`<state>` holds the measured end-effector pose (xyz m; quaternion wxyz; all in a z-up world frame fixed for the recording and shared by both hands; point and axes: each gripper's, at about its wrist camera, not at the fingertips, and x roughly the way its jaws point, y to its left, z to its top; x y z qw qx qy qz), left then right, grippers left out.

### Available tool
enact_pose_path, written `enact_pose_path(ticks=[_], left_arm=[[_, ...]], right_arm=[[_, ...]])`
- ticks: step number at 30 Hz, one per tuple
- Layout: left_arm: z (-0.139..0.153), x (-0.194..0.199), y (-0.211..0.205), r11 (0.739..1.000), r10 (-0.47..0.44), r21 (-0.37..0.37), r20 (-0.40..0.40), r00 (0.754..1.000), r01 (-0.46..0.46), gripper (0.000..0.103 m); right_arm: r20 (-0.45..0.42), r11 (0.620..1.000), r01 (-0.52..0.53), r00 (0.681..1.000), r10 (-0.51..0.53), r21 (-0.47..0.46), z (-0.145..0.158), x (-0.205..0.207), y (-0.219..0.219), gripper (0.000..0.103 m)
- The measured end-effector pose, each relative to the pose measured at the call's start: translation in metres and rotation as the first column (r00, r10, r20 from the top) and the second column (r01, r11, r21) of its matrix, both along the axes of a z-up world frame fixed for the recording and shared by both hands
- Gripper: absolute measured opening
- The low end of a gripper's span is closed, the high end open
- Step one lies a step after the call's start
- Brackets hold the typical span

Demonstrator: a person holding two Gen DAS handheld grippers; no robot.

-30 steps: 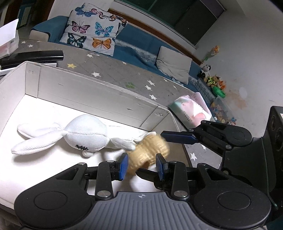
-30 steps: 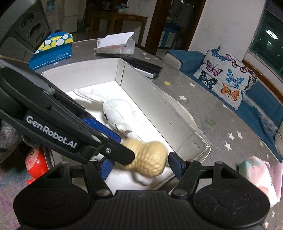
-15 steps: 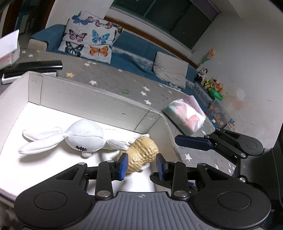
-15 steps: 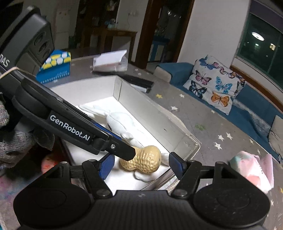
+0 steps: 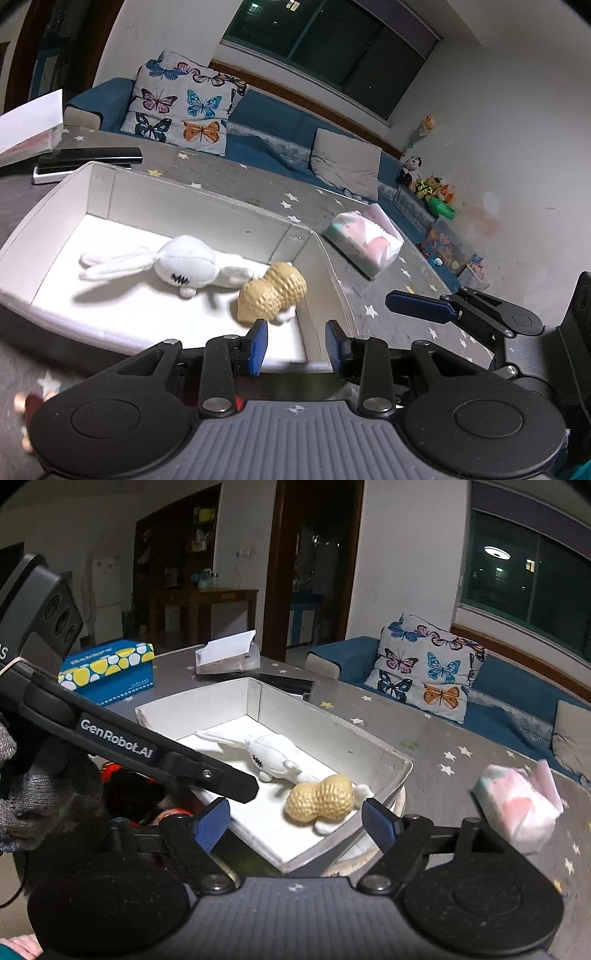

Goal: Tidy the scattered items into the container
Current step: 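Release the peanut toy beside the rabbit and withdraw the left gripper, then lower the left gripper onto the green alien toy and close on it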

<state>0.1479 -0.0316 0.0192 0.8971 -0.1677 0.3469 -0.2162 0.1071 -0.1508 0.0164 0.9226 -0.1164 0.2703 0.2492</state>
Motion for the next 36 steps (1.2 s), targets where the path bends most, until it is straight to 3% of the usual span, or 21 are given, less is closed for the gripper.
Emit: enact_pose_path(ticks=[18, 36], left_arm=[[-0.014, -0.059, -0.010, 0.998, -0.024, 0.064, 0.034, 0.999, 0.022, 0.036], [-0.033, -0.067, -0.005, 1.000, -0.009, 0.016, -0.029, 1.000, 0.009, 0.036]], right_arm=[[-0.029, 0.997, 0.056, 0.998, -0.055, 0.048, -0.021, -0.054, -0.016, 0.089], [-0.105, 0.997, 0.070, 0.992, -0.065, 0.044, -0.054, -0.060, 0.002, 0.088]])
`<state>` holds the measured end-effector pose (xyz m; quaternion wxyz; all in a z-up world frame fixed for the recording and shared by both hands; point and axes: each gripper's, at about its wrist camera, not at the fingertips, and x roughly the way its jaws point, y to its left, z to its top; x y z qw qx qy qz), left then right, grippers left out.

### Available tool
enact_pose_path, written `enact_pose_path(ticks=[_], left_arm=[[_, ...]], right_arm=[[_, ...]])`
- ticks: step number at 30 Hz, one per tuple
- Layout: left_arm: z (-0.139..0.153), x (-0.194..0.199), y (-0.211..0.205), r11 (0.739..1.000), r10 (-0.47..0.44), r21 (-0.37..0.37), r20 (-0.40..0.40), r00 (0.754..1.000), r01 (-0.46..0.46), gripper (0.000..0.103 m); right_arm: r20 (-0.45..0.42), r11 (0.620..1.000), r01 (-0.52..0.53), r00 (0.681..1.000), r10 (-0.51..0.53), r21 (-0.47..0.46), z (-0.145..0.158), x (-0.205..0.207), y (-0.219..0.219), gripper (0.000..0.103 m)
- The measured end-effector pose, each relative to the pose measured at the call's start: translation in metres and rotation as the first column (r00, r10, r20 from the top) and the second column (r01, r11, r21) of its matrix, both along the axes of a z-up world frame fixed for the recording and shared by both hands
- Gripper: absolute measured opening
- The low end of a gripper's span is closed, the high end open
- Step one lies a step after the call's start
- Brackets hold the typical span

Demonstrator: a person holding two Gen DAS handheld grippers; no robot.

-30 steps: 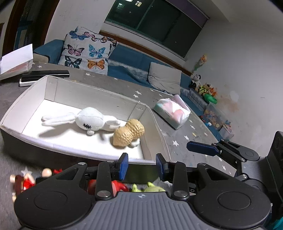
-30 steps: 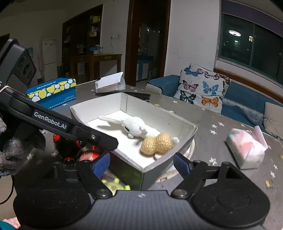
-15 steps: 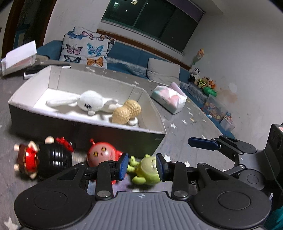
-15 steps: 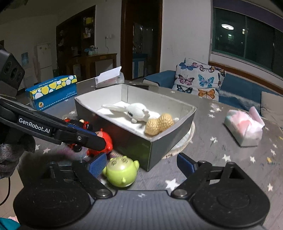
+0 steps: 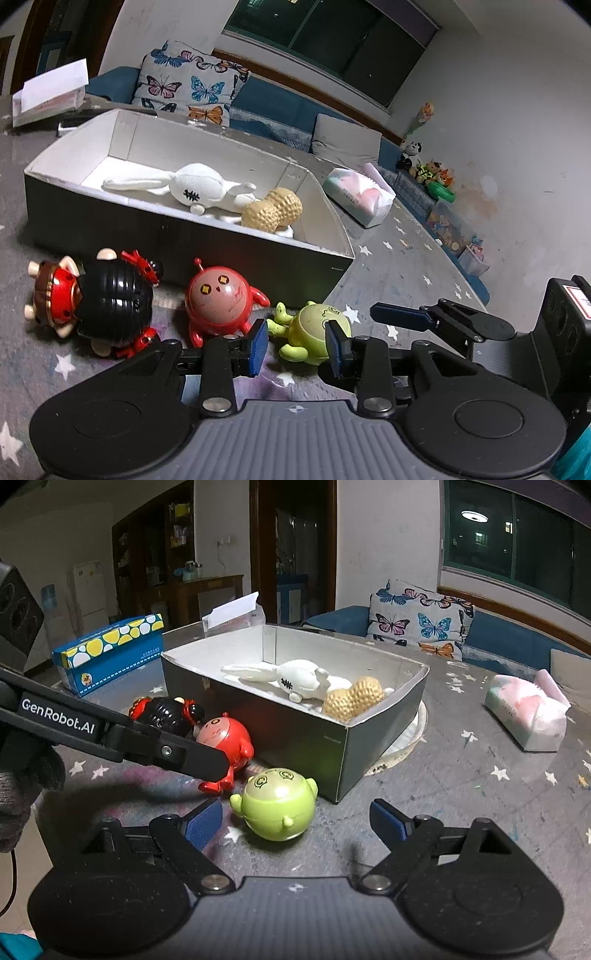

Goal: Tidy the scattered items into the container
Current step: 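Lower the left gripper onto the green alien toy and close on it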

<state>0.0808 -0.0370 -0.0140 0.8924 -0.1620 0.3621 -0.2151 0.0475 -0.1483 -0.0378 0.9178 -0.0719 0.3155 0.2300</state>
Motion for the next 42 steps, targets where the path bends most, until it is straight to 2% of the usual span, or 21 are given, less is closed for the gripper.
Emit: enact_pose_path(ticks=[7, 19, 27, 37, 42], left_arm=[[-0.004, -0.001, -0.003, 1.000, -0.009, -0.001, -0.013, 1.000, 0.009, 0.036], [-0.008, 0.001, -0.004, 1.000, -0.009, 0.002, -0.026, 1.000, 0.009, 0.036], [-0.010, 0.005, -0.005, 1.000, -0.016, 0.000, -0.033, 0.999, 0.016, 0.036], [-0.008, 0.011, -0.013, 0.999, -0.045, -0.010, -0.029, 0.999, 0.045, 0.037], [-0.009, 0.013, -0.018, 0.998, -0.067, -0.011, -0.035, 0.997, 0.067, 0.037]], right_arm=[[-0.009, 1.000, -0.001, 1.000, 0.001, 0.009, -0.004, 0.000, 0.003, 0.084], [-0.028, 0.999, 0.004, 1.000, -0.003, 0.052, -0.010, 0.004, 0.001, 0.068], [-0.032, 0.997, 0.015, 0.999, -0.012, 0.074, -0.012, 0.007, -0.002, 0.066], [-0.039, 0.994, 0.006, 0.999, -0.002, 0.106, -0.014, 0.008, -0.001, 0.051], [-0.039, 0.994, 0.005, 0.999, -0.001, 0.112, -0.015, 0.007, -0.001, 0.049]])
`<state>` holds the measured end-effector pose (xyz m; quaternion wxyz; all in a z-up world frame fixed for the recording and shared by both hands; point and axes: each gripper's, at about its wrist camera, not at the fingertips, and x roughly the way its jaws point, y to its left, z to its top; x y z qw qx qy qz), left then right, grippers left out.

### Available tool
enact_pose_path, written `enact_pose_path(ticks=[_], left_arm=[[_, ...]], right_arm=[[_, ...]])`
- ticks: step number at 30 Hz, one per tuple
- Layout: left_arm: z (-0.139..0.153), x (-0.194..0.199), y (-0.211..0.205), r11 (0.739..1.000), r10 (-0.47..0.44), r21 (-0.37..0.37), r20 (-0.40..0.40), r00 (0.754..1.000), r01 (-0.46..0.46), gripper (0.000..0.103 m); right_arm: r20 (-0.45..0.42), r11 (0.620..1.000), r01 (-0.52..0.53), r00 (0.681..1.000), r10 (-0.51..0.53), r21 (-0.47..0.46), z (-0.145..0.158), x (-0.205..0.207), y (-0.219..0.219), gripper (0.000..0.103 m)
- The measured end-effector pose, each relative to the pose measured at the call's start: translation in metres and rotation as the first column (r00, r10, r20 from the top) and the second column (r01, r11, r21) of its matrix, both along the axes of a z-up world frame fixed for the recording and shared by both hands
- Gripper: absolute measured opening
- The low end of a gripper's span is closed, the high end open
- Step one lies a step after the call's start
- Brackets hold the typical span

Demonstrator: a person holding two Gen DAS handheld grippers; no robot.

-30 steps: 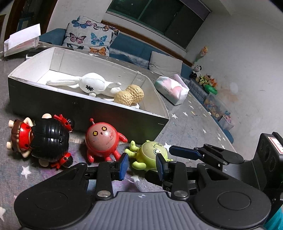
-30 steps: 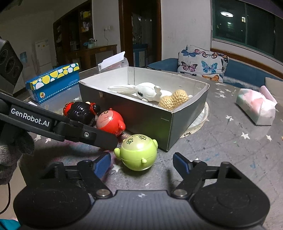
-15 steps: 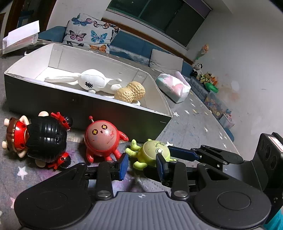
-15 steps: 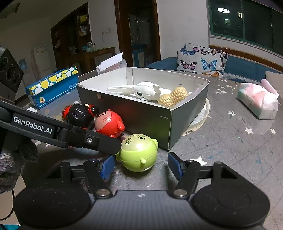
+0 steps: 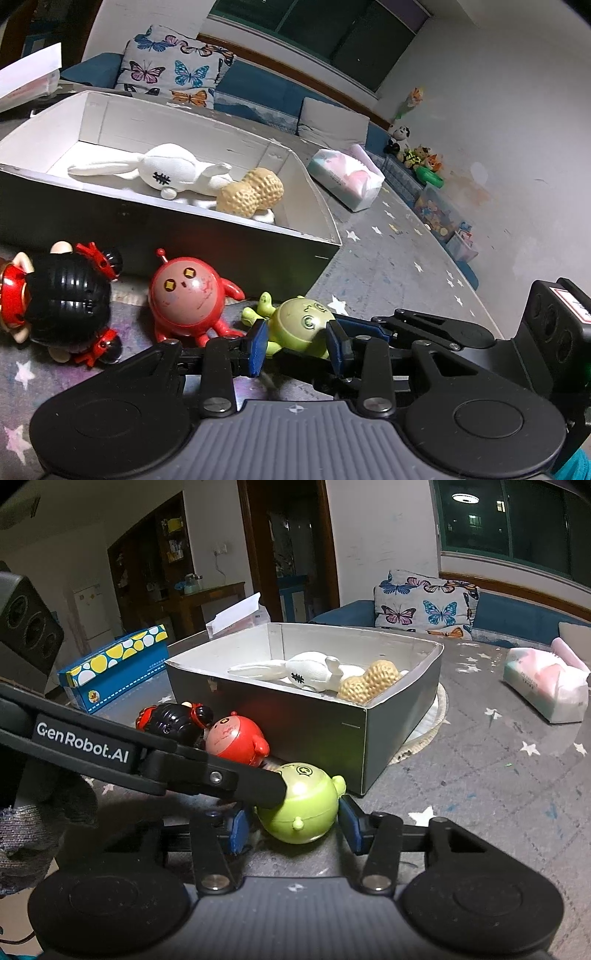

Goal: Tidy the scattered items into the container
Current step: 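Lower the left gripper onto the green alien toy and close on it, then lift the green alien toy with the left gripper and carry it into the box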

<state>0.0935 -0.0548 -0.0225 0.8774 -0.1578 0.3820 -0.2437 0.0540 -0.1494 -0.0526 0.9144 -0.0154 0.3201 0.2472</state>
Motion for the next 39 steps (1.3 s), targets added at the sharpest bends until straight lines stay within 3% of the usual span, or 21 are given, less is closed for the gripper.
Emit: enact_pose_path(ticks=[22, 39], left_arm=[[-0.003, -0.002, -0.002, 0.998, -0.032, -0.047, -0.042, 0.999, 0.030, 0.038], [0.000, -0.022, -0.011, 1.000, -0.020, -0.012, -0.025, 0.999, 0.019, 0.039]], right_arm=[[0.001, 1.000, 0.018, 1.000, -0.018, 0.006, 0.002, -0.016, -0.005, 0.048], [0.007, 0.999, 0.047, 0.999, -0.047, 0.015, 0.000, -0.035, -0.004, 0.049]])
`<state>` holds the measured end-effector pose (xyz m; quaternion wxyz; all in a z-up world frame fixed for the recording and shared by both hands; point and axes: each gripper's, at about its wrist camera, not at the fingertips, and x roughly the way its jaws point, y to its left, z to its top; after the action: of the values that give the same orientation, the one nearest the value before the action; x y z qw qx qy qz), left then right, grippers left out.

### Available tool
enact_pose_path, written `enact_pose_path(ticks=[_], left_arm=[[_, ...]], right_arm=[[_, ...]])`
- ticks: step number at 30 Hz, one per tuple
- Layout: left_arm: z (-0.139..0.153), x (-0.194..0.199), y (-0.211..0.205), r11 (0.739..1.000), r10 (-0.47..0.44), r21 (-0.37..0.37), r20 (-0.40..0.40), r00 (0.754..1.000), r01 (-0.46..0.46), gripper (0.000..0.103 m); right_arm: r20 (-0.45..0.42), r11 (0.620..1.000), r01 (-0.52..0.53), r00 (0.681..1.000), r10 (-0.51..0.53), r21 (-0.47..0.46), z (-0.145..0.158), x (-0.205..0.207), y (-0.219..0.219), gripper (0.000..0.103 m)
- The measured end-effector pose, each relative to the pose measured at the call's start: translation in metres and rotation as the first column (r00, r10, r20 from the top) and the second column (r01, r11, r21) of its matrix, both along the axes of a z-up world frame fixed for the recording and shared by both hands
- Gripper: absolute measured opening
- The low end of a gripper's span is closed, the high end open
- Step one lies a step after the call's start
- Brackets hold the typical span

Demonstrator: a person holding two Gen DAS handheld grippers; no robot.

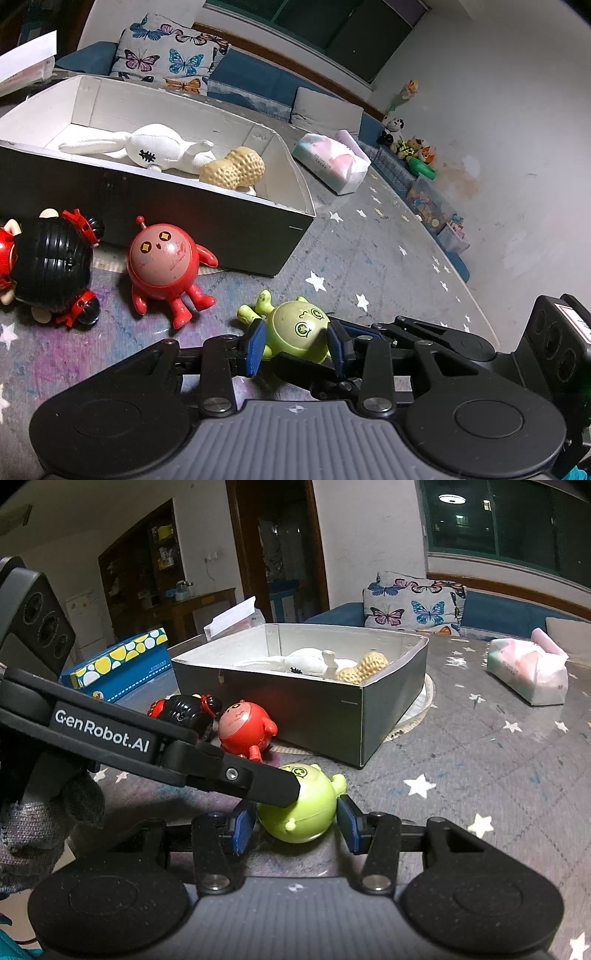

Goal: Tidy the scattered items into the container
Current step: 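Lift the green alien toy with the left gripper and carry it into the box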

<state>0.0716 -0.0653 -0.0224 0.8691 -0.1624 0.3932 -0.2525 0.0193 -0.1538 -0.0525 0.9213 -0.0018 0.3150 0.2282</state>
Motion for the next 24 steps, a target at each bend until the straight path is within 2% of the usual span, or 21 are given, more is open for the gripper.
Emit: enact_pose_path(ticks=[7, 15, 24], left_arm=[[0.003, -0.022, -0.005, 1.000, 0.001, 0.019, 0.021, 1.000, -0.001, 0.039], [0.021, -0.056, -0.008, 0.999, 0.011, 0.042, 0.105, 0.994, -0.016, 0.040], [0.038, -0.072, -0.010, 0.997, 0.019, 0.066, 0.164, 0.986, -0.030, 0.040]], right_arm=[[0.024, 1.000, -0.010, 1.000, 0.011, -0.025, 0.003, -0.022, 0.003, 0.048], [0.094, 1.000, -0.018, 0.995, 0.020, -0.025, 0.019, -0.050, 0.006, 0.048], [0.155, 0.999, -0.030, 0.987, 0.034, -0.028, 0.034, -0.064, 0.010, 0.048]])
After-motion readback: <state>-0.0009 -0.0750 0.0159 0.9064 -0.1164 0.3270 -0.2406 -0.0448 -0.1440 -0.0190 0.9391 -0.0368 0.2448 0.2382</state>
